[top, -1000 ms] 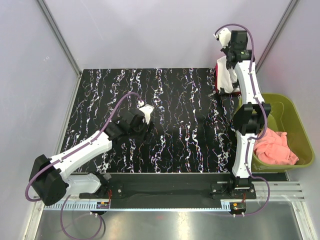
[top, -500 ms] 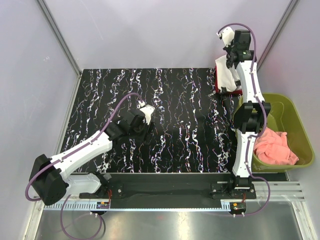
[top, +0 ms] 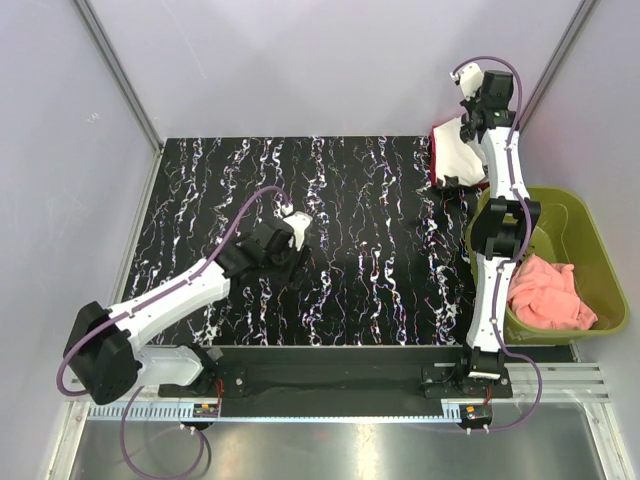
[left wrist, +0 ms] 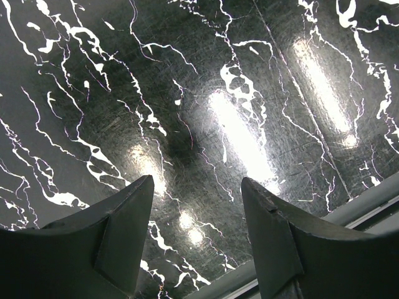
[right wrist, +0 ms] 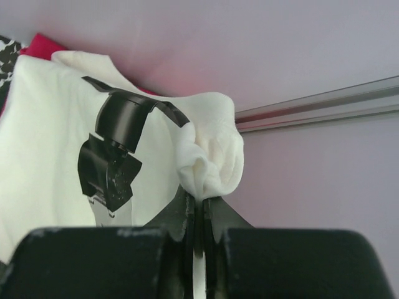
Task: Fold and stack the t-shirts
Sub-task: Neatly place the folded tshirt to the corner
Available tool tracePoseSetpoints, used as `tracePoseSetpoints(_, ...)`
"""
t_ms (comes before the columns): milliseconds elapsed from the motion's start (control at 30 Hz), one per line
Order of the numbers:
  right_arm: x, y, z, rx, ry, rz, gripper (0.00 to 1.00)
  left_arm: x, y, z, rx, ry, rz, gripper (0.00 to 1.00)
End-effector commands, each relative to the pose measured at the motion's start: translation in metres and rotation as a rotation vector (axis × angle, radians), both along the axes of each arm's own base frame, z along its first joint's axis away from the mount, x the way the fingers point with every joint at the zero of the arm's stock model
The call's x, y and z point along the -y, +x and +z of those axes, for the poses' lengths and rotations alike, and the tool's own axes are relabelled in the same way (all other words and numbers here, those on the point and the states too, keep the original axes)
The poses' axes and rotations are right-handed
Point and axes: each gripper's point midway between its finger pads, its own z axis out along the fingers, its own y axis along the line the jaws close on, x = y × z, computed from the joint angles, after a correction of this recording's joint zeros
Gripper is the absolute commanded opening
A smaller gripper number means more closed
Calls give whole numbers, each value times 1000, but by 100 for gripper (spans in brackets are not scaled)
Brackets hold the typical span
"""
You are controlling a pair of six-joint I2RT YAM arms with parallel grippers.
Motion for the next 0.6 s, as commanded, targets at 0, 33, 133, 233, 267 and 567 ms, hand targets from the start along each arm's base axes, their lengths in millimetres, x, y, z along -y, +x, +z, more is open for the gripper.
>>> tracePoseSetpoints(0,4,19,53,199,15,5,0,2,7,2,12,-2,7,63)
tracePoseSetpoints(33,5,23,47,201,17,4,0,2,7,2,8,-4,9,63)
tracePoseSetpoints(133,10,28,43,220,16,-2,0,4,7,0,-1,-3,8,63)
tracePoseSetpoints(233,19,34,30,222,31,-19,0,3,7,-4,-14,4,11,63)
tracePoseSetpoints(267,22,35,25,219,28,-26,0,2,7,-5,-17,10,12,63)
tracePoseSetpoints(567,47,45,-4,233,47,-53,0,5,8,-13,-49,20,10,63)
